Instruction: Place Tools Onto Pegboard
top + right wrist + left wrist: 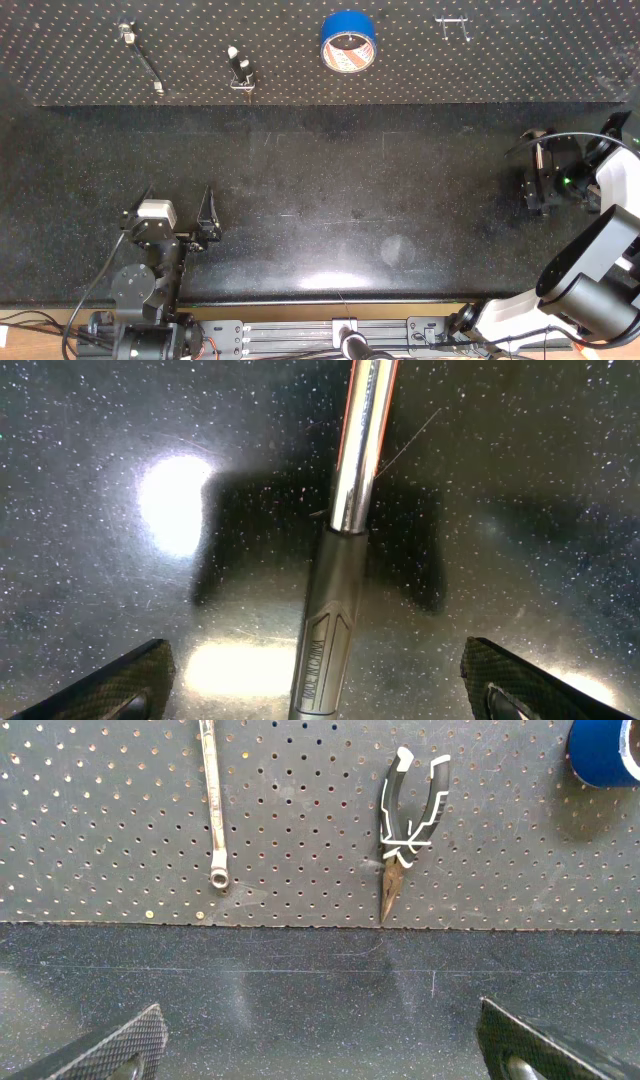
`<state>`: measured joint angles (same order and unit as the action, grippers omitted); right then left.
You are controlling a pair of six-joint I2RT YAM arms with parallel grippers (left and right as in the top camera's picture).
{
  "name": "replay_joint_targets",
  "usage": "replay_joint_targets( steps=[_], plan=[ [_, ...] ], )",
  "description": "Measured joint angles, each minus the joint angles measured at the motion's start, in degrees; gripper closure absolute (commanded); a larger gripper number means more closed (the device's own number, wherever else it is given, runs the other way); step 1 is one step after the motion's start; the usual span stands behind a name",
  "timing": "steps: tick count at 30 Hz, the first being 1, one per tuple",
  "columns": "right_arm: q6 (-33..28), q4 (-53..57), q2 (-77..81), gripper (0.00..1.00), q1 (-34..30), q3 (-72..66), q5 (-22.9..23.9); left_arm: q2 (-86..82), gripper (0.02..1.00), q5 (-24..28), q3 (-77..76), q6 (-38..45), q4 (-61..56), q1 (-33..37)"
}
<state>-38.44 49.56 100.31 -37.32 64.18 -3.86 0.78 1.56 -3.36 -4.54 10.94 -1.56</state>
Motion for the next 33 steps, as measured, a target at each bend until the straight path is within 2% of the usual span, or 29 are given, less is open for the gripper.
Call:
replay_joint_targets(
  steps=[17,33],
  plan=[
    [0.0,-2.1,1.0,0.08,0.0,0.0,1.2,0.0,0.023,0.0,0.0,0.0,0.0,0.0],
    [1.2,-2.4,1.0,0.112,2.8,0.0,0.6,0.0,0.023,0.0,0.0,0.0,0.0,0.0]
  ],
)
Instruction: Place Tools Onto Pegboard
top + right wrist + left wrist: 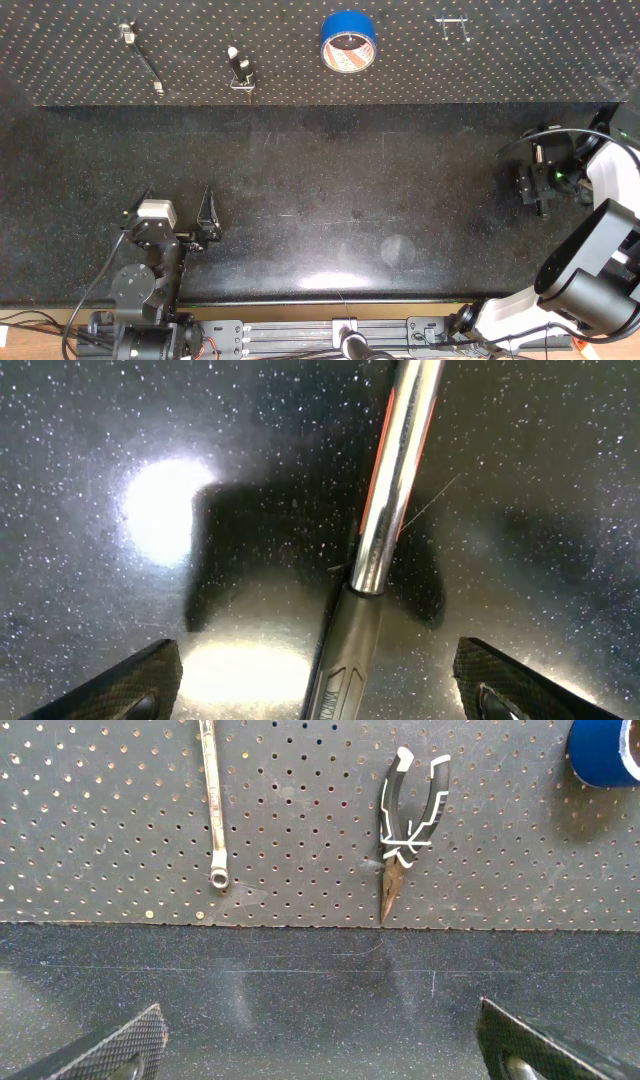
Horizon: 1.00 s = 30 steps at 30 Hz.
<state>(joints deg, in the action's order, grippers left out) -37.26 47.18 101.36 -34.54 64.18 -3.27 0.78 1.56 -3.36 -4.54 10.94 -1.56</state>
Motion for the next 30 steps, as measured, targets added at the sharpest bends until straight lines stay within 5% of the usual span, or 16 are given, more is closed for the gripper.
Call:
replay_joint_targets(
  steps=[14,22,30],
  plan=[
    [2.8,-1.2,1.1,0.112,-0.7,0.0,-1.2,0.0,0.023,0.0,0.0,0.0,0.0,0.0],
    [3.9,-1.2,1.1,0.4,-0.7,0.0,-1.2,0.0,0.023,0.0,0.0,0.0,0.0,0.0],
    [4.0,-1.1,1.1,0.489,-0.7,0.0,-1.2,0.0,0.023,0.0,0.0,0.0,0.0,0.0]
  ],
)
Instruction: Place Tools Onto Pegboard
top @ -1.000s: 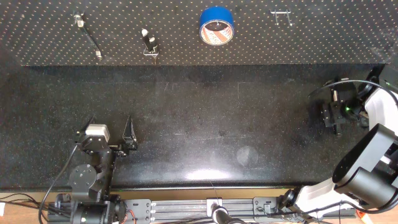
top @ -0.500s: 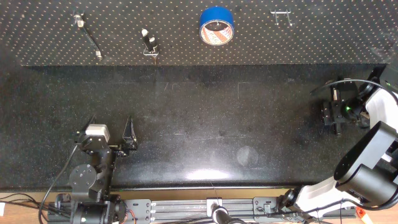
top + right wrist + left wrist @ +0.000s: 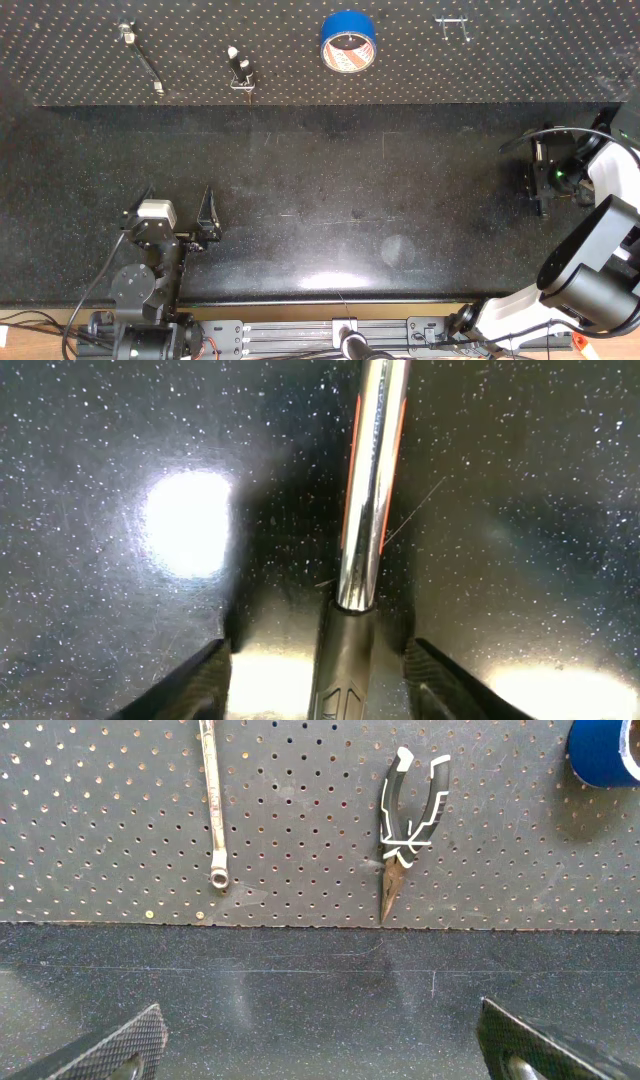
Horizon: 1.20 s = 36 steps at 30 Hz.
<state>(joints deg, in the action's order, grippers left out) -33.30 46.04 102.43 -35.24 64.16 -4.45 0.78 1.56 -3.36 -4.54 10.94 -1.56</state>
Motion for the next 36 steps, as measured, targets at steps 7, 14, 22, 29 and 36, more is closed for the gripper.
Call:
replay_joint_targets(
  steps=[7,14,22,29,36],
  plan=[
    [-1.0,0.2,0.0,0.584,0.0,0.0,0.1,0.0,0.023,0.0,0.0,0.0,0.0,0.0],
    [-2.2,0.5,0.0,0.663,0.0,0.0,0.5,0.0,0.023,0.0,0.0,0.0,0.0,0.0],
    [-3.5,1.2,0.0,0.711,0.0,0.0,0.5,0.0,0.02,0.0,0.0,0.0,0.0,0.0],
    [-4.1,1.3,0.0,0.774,0.0,0.0,0.5,0.0,0.023,0.0,0.0,0.0,0.0,0.0],
    [-4.3,1.5,0.0,0.805,0.0,0.0,0.5,0.0,0.023,0.0,0.0,0.0,0.0,0.0]
  ],
)
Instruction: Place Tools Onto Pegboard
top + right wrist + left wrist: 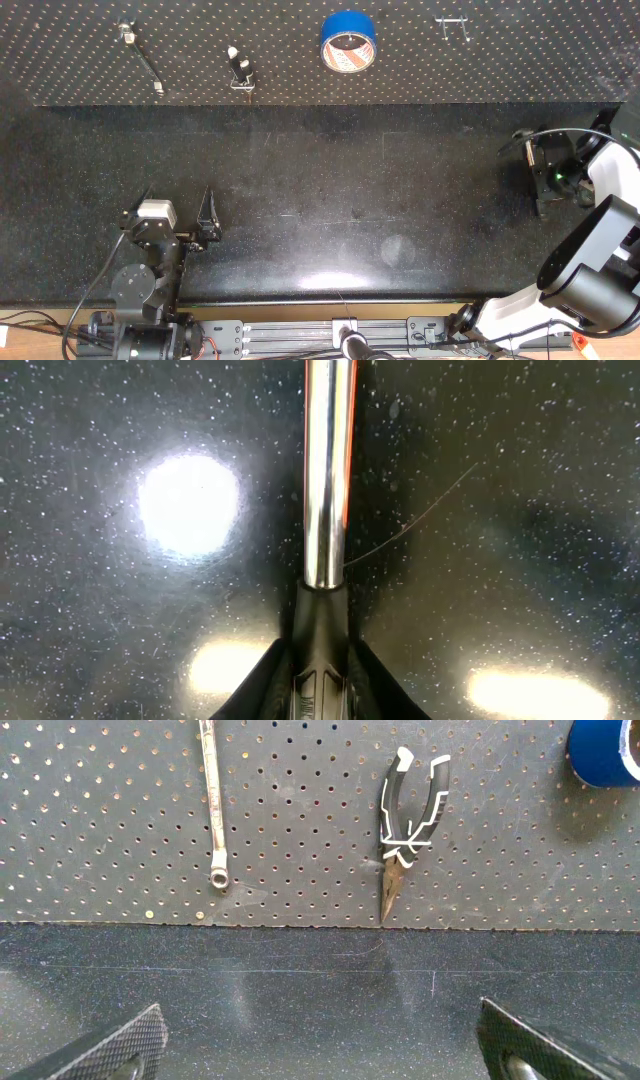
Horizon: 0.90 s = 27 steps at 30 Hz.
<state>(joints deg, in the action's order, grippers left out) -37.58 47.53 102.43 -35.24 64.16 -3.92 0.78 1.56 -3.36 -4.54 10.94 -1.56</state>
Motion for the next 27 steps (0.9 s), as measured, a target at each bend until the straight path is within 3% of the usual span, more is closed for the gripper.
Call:
replay_joint_targets(
  steps=[19,27],
  plan=[
    [0.0,0.0,0.0,0.814,0.0,0.0,0.0,0.0,0.023,0.0,0.0,0.0,0.0,0.0],
    [0.0,0.0,0.0,0.919,0.0,0.0,0.0,0.0,0.023,0.0,0.0,0.0,0.0,0.0]
  ],
)
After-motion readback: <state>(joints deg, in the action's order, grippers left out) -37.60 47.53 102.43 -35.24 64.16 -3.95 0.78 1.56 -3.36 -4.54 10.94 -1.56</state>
